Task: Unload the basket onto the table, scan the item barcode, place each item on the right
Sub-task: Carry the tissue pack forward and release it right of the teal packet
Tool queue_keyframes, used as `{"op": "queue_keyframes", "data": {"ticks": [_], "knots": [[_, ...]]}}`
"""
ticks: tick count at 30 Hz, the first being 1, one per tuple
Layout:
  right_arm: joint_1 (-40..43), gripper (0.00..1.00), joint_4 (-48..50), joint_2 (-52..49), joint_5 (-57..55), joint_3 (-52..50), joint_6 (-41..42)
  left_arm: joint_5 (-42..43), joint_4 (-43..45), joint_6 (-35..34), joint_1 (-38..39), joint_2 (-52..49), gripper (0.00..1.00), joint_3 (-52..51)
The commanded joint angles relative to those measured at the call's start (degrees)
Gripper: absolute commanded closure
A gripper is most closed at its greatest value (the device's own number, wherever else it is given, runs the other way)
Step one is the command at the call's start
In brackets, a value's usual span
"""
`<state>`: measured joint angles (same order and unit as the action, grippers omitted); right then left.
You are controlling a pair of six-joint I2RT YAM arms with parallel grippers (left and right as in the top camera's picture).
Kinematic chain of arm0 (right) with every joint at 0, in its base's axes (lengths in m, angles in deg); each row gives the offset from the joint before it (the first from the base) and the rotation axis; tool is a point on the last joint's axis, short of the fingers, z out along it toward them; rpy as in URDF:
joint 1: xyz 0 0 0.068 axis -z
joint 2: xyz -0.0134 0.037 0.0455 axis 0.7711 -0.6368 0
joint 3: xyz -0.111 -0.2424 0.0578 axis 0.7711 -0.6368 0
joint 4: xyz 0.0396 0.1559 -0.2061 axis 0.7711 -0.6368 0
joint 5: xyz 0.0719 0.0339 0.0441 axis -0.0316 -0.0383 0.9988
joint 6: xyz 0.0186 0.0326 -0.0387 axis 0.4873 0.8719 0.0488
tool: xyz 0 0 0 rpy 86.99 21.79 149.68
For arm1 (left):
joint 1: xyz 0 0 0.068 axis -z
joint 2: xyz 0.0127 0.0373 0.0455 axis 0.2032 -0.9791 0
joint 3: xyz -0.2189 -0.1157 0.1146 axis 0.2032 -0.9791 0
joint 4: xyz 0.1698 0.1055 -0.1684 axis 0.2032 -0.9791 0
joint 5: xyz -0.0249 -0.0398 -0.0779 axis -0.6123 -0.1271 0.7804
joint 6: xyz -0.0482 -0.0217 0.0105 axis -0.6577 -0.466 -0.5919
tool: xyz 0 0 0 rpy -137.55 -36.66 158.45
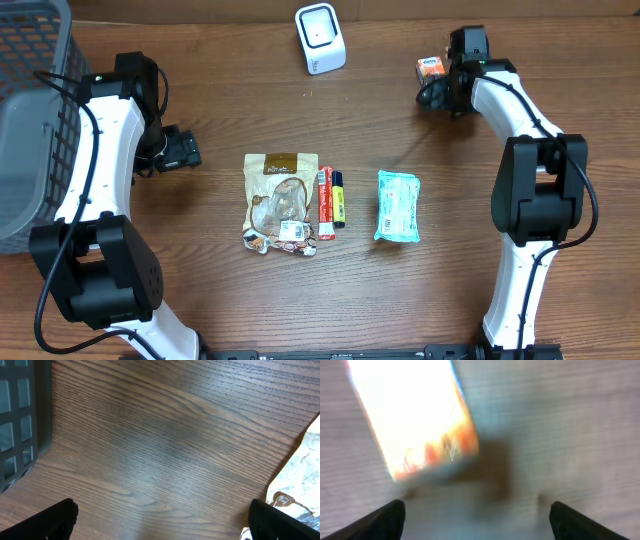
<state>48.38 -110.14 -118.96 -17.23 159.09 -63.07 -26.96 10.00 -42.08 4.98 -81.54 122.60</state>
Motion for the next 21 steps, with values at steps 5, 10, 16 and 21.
{"op": "queue_keyframes", "data": {"ticks": [5, 10, 16, 21], "knots": [[0.07, 0.01, 11.10, 0.55, 1.99, 0.63, -1.66, 0.26, -0.13, 1.09, 0.28, -0.39, 0.00, 0.72], [0.07, 0.04, 16.74, -2.84, 3.26, -0.15, -1.66, 0.26, -0.13, 1.09, 0.28, -0.39, 0.00, 0.72], [0.07, 0.08, 18.91, -6.47, 6.69, -0.24, -1.66, 0.26, -0.13, 1.09, 0.79, -0.39, 0.00, 0.72], [0.07, 0.43, 17.00, -6.95, 6.62, -0.24, -1.66, 0.26, -0.13, 1.09, 0.76, -0.39, 0.00, 0.72]]}}
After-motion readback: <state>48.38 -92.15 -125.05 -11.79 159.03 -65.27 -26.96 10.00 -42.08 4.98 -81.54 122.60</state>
